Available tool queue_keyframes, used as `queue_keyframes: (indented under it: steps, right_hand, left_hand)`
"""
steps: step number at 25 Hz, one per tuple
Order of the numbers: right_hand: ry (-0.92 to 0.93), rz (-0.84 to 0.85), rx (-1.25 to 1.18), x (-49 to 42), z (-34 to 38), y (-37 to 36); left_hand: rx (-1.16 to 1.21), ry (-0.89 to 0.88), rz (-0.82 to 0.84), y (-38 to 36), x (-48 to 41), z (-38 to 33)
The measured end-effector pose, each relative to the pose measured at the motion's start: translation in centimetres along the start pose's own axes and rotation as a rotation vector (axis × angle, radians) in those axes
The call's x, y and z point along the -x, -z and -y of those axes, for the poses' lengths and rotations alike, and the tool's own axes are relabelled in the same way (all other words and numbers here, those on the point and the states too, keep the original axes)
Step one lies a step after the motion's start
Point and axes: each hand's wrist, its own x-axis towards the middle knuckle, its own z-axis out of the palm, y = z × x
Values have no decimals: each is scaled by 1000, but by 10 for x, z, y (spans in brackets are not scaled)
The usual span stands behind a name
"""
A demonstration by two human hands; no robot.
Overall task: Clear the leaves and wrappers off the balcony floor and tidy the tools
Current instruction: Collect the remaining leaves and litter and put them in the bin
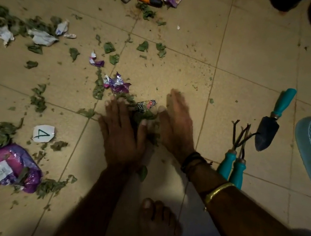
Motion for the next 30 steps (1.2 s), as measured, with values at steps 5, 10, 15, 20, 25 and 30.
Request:
queue_keyframes:
  steps: [5, 10, 15, 20, 25, 30]
  right_hand:
    - [-476, -119, 189, -49, -46, 36]
    - [38, 109, 114, -62, 0, -2]
    - [-312, -110, 197, -114, -50, 38]
    - [132, 167, 97, -146, 0, 0]
    - [-200, -158, 147, -209, -35, 40]
    - [181, 235, 106, -229, 3, 2]
  left_hand:
    - [-190, 499, -134, 28, 0, 88]
    - [1, 95, -65, 15, -32, 48]
    - [-133, 508, -128, 28, -80, 96]
    - [162, -179, -13, 4, -116, 34]
    - [-79, 401, -196, 34, -174, 104]
    - [11, -96, 53, 4, -239, 63]
